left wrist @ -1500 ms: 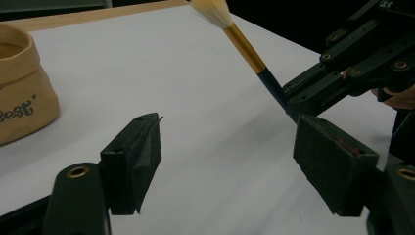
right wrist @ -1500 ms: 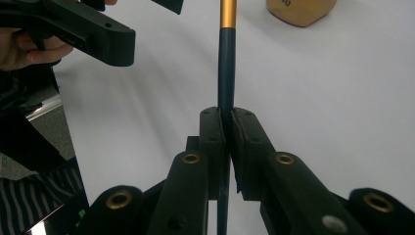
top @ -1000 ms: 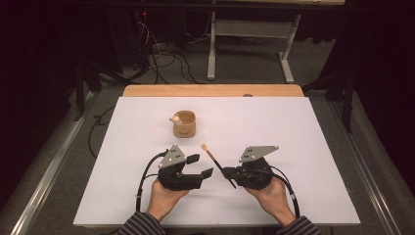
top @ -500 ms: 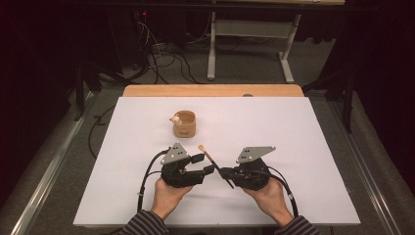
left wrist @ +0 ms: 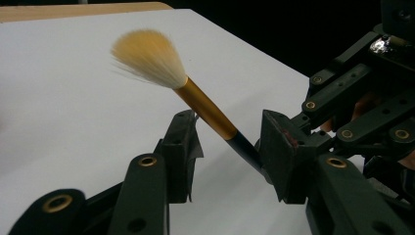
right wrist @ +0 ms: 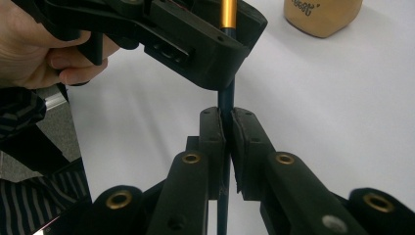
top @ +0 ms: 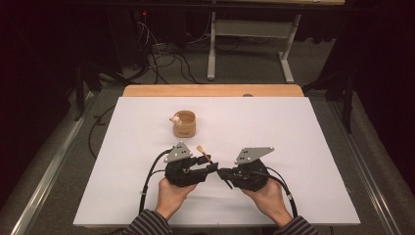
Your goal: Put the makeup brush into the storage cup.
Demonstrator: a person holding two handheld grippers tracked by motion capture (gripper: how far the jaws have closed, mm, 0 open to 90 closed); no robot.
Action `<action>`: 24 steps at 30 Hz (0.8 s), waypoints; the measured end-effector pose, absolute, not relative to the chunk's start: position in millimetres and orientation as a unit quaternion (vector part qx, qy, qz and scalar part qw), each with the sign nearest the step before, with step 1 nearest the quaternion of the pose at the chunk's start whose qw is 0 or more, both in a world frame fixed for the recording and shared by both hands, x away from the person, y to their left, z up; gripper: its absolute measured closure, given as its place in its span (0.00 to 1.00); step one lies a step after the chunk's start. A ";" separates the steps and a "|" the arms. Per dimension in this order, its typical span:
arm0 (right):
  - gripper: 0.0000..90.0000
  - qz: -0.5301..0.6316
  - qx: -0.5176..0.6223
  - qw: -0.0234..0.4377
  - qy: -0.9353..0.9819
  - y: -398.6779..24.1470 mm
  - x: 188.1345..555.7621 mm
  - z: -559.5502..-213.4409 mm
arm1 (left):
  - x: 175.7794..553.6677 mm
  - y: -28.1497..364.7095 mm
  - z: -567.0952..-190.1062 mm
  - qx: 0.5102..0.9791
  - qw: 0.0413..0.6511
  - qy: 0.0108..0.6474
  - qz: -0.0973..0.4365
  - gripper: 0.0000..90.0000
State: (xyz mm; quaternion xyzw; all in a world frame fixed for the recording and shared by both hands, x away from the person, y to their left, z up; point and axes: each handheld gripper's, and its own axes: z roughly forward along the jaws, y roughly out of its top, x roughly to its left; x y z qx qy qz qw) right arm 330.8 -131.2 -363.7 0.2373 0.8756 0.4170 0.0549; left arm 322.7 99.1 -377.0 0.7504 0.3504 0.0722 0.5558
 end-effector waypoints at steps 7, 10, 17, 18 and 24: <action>0.96 0.420 0.234 0.057 0.875 -130.2 330.4 -363.8 | 322.8 98.9 -376.3 0.750 0.560 0.346 0.062 0.73; 0.96 0.422 0.234 0.057 0.874 -130.2 330.1 -363.4 | 322.7 98.6 -376.2 0.750 0.561 0.345 0.059 0.74; 0.96 0.423 0.231 0.059 0.874 -129.3 329.2 -364.2 | 320.5 97.7 -374.3 0.749 0.566 0.340 0.056 0.83; 0.96 0.423 0.232 0.061 0.874 -129.1 329.1 -364.4 | 319.9 97.1 -373.8 0.749 0.566 0.338 0.057 0.85; 0.96 0.425 0.230 0.064 0.873 -129.3 328.7 -364.2 | 317.3 93.0 -369.8 0.756 0.563 0.329 0.060 0.92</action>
